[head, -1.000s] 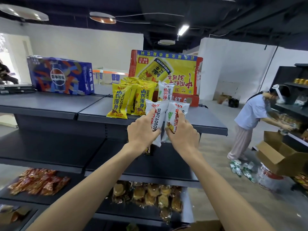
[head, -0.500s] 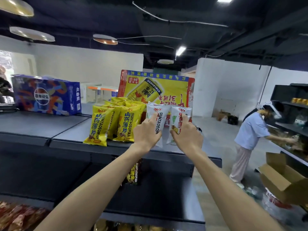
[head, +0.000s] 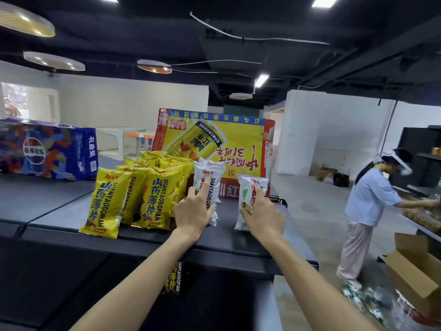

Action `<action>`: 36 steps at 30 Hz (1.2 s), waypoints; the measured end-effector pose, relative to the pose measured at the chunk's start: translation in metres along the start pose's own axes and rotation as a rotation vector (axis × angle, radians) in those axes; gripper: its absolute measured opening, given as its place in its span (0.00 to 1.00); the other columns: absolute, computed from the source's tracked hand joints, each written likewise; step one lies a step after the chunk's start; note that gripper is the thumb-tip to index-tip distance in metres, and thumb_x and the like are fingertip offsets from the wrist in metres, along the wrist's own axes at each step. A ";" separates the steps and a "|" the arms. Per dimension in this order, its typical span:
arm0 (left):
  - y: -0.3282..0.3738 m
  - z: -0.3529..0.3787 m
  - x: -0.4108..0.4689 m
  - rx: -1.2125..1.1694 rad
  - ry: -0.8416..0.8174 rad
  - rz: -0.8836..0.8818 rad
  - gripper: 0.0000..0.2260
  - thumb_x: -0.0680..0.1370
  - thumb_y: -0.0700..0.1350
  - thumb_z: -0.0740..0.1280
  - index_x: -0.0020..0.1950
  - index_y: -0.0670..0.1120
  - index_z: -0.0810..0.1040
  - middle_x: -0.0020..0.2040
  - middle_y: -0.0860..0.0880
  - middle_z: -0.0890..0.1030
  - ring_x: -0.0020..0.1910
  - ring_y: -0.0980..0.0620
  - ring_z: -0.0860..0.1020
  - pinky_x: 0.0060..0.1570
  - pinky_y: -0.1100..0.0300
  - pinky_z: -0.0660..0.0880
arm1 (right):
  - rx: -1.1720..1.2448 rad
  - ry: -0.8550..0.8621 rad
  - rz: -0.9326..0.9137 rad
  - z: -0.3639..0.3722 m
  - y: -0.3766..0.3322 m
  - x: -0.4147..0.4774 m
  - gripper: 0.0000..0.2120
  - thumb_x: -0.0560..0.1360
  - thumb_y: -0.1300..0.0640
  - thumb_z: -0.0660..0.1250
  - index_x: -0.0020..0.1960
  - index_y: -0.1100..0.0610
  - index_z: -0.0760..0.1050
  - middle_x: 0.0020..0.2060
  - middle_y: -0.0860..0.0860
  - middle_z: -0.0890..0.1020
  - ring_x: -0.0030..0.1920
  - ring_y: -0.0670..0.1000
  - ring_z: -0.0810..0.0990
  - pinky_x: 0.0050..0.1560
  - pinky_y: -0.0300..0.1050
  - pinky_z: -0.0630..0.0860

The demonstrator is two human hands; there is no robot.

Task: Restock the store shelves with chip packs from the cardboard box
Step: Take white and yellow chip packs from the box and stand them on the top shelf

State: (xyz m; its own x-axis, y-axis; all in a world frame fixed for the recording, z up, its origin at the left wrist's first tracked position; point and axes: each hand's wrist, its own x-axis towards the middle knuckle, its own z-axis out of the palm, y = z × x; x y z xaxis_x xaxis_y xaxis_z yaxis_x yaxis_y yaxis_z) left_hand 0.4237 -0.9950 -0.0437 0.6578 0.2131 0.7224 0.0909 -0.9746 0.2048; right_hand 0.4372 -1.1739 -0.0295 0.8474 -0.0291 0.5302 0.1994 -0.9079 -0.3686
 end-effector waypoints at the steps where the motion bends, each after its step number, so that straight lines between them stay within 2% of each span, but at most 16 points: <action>1: 0.000 0.002 -0.001 0.001 -0.009 -0.002 0.36 0.75 0.62 0.67 0.78 0.58 0.55 0.53 0.48 0.77 0.40 0.48 0.81 0.34 0.55 0.78 | 0.001 -0.011 0.005 0.004 0.001 0.006 0.33 0.76 0.44 0.67 0.75 0.49 0.55 0.57 0.53 0.79 0.55 0.59 0.80 0.49 0.52 0.76; 6: 0.001 0.008 -0.002 0.042 -0.011 -0.017 0.36 0.74 0.64 0.66 0.78 0.59 0.54 0.54 0.48 0.75 0.40 0.48 0.81 0.32 0.56 0.77 | 0.032 -0.014 0.001 0.020 -0.005 0.039 0.31 0.77 0.45 0.66 0.74 0.50 0.56 0.57 0.54 0.78 0.54 0.58 0.80 0.49 0.52 0.76; 10: 0.002 0.010 -0.002 0.064 -0.034 -0.038 0.36 0.75 0.65 0.64 0.79 0.61 0.51 0.58 0.49 0.73 0.43 0.48 0.82 0.35 0.56 0.77 | 0.057 -0.005 0.005 0.035 -0.018 0.070 0.34 0.78 0.45 0.65 0.77 0.50 0.53 0.59 0.54 0.78 0.55 0.58 0.80 0.50 0.53 0.76; 13: 0.003 0.011 -0.002 0.064 -0.030 -0.047 0.36 0.74 0.65 0.65 0.78 0.61 0.52 0.57 0.49 0.74 0.42 0.48 0.82 0.34 0.56 0.77 | 0.067 0.001 0.008 0.052 -0.028 0.088 0.33 0.79 0.51 0.65 0.78 0.51 0.52 0.60 0.55 0.77 0.54 0.60 0.80 0.48 0.52 0.75; 17: 0.001 0.013 -0.004 0.081 -0.022 -0.062 0.36 0.74 0.66 0.64 0.78 0.61 0.52 0.56 0.50 0.74 0.41 0.48 0.82 0.33 0.56 0.77 | 0.063 0.004 0.014 0.073 -0.039 0.104 0.33 0.78 0.65 0.60 0.78 0.53 0.50 0.57 0.57 0.77 0.52 0.60 0.80 0.45 0.52 0.74; 19: -0.001 0.014 -0.003 0.066 -0.022 -0.073 0.36 0.74 0.66 0.64 0.78 0.61 0.53 0.54 0.50 0.74 0.40 0.48 0.81 0.32 0.56 0.76 | 0.068 0.008 0.022 0.083 -0.041 0.108 0.35 0.77 0.67 0.60 0.78 0.52 0.49 0.58 0.58 0.75 0.53 0.60 0.79 0.45 0.53 0.75; 23: -0.002 0.019 -0.003 0.060 -0.011 -0.067 0.37 0.73 0.66 0.66 0.78 0.60 0.56 0.52 0.50 0.75 0.35 0.47 0.81 0.28 0.56 0.76 | 0.073 0.015 0.028 0.107 -0.034 0.105 0.39 0.76 0.65 0.63 0.78 0.47 0.46 0.64 0.59 0.68 0.58 0.60 0.73 0.45 0.53 0.75; 27: -0.001 0.021 -0.002 0.067 0.025 -0.054 0.37 0.70 0.65 0.70 0.76 0.58 0.62 0.48 0.49 0.77 0.29 0.47 0.79 0.22 0.58 0.73 | -0.017 0.075 0.056 0.118 -0.025 0.112 0.38 0.77 0.52 0.66 0.78 0.43 0.46 0.61 0.58 0.70 0.56 0.59 0.71 0.47 0.51 0.71; 28: -0.002 0.022 -0.002 0.061 0.034 -0.048 0.37 0.70 0.64 0.71 0.76 0.58 0.63 0.48 0.48 0.77 0.29 0.47 0.79 0.22 0.58 0.73 | 0.001 0.069 0.057 0.119 -0.024 0.113 0.38 0.76 0.51 0.67 0.77 0.43 0.46 0.61 0.58 0.69 0.55 0.59 0.72 0.45 0.50 0.70; 31: -0.003 0.022 -0.002 0.025 0.033 -0.044 0.36 0.70 0.63 0.71 0.76 0.59 0.63 0.53 0.47 0.75 0.32 0.46 0.80 0.23 0.57 0.74 | 0.117 0.063 0.063 0.120 -0.024 0.113 0.37 0.77 0.51 0.67 0.76 0.42 0.47 0.61 0.59 0.67 0.50 0.61 0.76 0.38 0.50 0.68; 34: -0.002 0.019 -0.003 -0.003 0.022 -0.039 0.36 0.69 0.62 0.72 0.75 0.58 0.64 0.58 0.45 0.73 0.36 0.45 0.81 0.23 0.57 0.74 | 0.168 0.103 0.081 0.118 -0.023 0.112 0.31 0.79 0.47 0.64 0.75 0.45 0.50 0.60 0.59 0.65 0.48 0.62 0.77 0.38 0.49 0.68; 36: -0.001 0.017 -0.004 -0.031 0.011 -0.038 0.35 0.68 0.60 0.72 0.73 0.57 0.65 0.58 0.46 0.71 0.38 0.44 0.81 0.23 0.56 0.74 | 0.172 0.090 0.087 0.118 -0.022 0.113 0.31 0.78 0.48 0.64 0.74 0.46 0.50 0.61 0.59 0.64 0.49 0.63 0.78 0.39 0.50 0.70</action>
State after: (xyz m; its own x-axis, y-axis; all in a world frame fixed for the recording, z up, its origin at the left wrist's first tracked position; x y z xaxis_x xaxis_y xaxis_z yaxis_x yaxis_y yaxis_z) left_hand 0.4338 -0.9962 -0.0577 0.6462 0.2506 0.7208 0.0924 -0.9633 0.2521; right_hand 0.5861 -1.1080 -0.0515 0.8190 -0.1484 0.5543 0.2156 -0.8157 -0.5369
